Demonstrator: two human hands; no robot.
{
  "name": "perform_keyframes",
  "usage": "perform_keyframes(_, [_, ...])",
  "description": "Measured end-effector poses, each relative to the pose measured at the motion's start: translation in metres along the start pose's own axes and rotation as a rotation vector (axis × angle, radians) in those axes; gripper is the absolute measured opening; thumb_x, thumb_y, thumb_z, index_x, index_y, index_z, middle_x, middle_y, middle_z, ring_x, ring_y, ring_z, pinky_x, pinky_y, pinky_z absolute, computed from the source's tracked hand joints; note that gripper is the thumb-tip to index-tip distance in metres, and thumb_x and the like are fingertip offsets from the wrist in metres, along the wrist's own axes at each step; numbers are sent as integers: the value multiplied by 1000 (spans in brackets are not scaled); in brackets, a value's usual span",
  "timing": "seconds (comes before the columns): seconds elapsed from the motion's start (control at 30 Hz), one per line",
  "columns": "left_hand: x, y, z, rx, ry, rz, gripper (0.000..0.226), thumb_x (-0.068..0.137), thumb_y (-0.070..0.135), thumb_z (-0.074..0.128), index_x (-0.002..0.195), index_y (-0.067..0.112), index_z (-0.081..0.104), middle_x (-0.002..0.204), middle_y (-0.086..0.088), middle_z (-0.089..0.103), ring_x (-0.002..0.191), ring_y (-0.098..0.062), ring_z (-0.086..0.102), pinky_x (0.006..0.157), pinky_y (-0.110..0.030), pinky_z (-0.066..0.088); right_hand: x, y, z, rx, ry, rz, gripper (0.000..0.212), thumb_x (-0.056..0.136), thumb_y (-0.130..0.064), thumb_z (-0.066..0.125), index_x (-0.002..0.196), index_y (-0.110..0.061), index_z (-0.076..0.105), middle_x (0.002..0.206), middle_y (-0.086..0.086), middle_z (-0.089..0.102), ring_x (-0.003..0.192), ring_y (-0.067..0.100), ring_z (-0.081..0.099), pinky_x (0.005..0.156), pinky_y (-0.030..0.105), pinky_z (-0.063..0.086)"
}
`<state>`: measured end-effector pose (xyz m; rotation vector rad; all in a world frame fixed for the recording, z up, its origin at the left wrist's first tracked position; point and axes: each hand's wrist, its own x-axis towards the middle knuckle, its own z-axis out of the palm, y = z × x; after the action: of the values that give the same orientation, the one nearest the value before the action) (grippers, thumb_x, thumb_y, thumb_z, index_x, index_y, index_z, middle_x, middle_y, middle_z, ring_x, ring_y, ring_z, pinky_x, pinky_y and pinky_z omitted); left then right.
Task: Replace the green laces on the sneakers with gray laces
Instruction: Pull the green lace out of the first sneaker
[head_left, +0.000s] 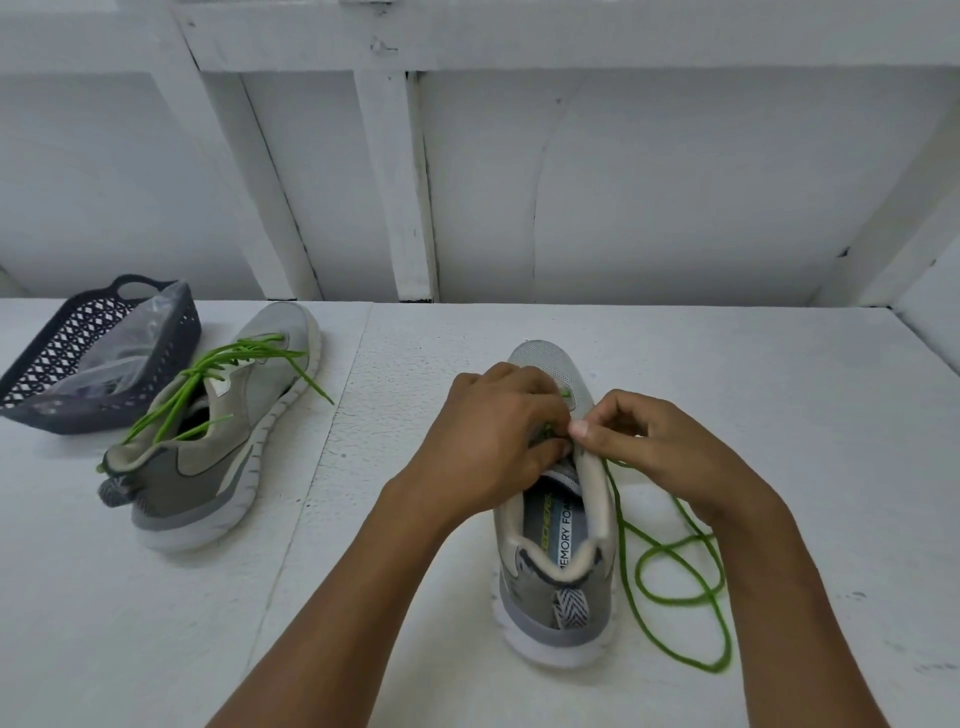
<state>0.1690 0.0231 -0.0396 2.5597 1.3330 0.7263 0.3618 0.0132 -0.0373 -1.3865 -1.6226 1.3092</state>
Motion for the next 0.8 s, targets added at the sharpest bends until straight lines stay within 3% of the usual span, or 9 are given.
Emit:
perform_keyframes(0.13, [-1,0,0,17,109,-19,13,79,29,63,83,22,73,102,5,70,94,-22,62,76,-43,46,1,3,0,35,-6,4,45,69,-54,70,88,-13,68,83,-7,70,82,5,65,82,26,48])
perform_keyframes(0.23, [-3,-3,-2,-29,240,-111,8,79,25,63,80,19,68,93,7,69,86,-19,61,76,-44,48,3,8,1,42,-20,33,30,84,-48,70,79,-18,63,72,-13,61,75,5,56,81,30,43])
perform_keyframes(0.3, [-4,-4,-7,-94,331,-238,8,81,24,62,81,17,66,88,6,69,81,-15,60,75,-38,48,5,12,0,39,-21,43,29,88,-46,68,77,-20,60,72,-13,58,76,6,54,82,33,41])
perform_keyframes(0.4, [-4,-9,-17,-169,378,-472,6,88,22,61,87,17,63,93,6,70,82,-13,61,73,-30,45,8,13,-1,51,-34,65,22,96,-28,60,81,-13,55,71,-21,62,75,-8,59,82,28,41])
perform_keyframes(0.5, [-6,-9,-22,-220,290,-516,14,89,16,60,101,23,59,95,10,68,92,-9,63,83,-31,50,9,8,2,49,-17,87,18,96,-21,56,79,-13,54,70,-18,60,76,-1,57,76,26,38])
perform_keyframes(0.63, [-2,3,-22,-181,175,-371,39,80,26,48,115,26,64,111,8,65,106,-13,58,96,-39,45,6,1,7,29,22,102,29,76,-37,50,81,-9,49,81,2,46,80,17,41,77,36,33])
perform_keyframes(0.8, [4,18,-12,121,-173,-193,34,91,34,55,124,34,62,145,3,43,139,-19,29,114,-57,15,9,7,7,-14,14,90,15,97,-16,45,82,-14,47,84,4,41,81,17,38,76,36,30])
